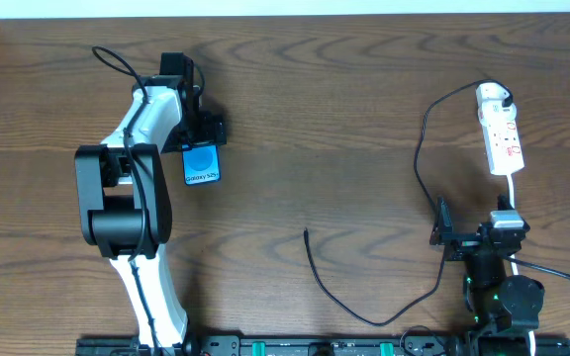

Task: Plug charger to phone and switch on socket
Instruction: 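Lower the left gripper onto the phone's top edge, then close the left gripper on the phone's top end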

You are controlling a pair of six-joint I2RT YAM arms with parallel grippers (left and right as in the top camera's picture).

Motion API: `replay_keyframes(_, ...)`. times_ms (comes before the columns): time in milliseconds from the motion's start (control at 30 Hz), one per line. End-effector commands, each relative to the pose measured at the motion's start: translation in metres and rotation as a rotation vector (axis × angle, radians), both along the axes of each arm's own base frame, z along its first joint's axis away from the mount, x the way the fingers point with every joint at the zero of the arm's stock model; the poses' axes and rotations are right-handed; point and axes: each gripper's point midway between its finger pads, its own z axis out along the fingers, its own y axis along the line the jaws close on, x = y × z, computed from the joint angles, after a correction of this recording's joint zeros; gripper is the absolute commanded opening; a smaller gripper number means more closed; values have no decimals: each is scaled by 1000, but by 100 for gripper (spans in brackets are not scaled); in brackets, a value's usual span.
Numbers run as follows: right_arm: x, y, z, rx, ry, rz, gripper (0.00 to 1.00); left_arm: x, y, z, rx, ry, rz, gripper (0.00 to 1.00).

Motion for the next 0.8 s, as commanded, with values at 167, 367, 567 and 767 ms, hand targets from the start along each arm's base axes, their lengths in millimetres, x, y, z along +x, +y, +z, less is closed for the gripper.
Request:
replay_keyframes(167,0,1,0,5,0,2,99,-32,3,-26,15,113,11,98)
replay_keyframes(367,0,1,0,5,0,2,99,-33,2,-26,12,116,10,98)
replay_keyframes(567,0,1,0,5,0,2,99,-33,2,-26,12,115,10,98)
replay_keyframes(767,0,1,0,5,0,2,99,-33,2,-26,12,115,10,98)
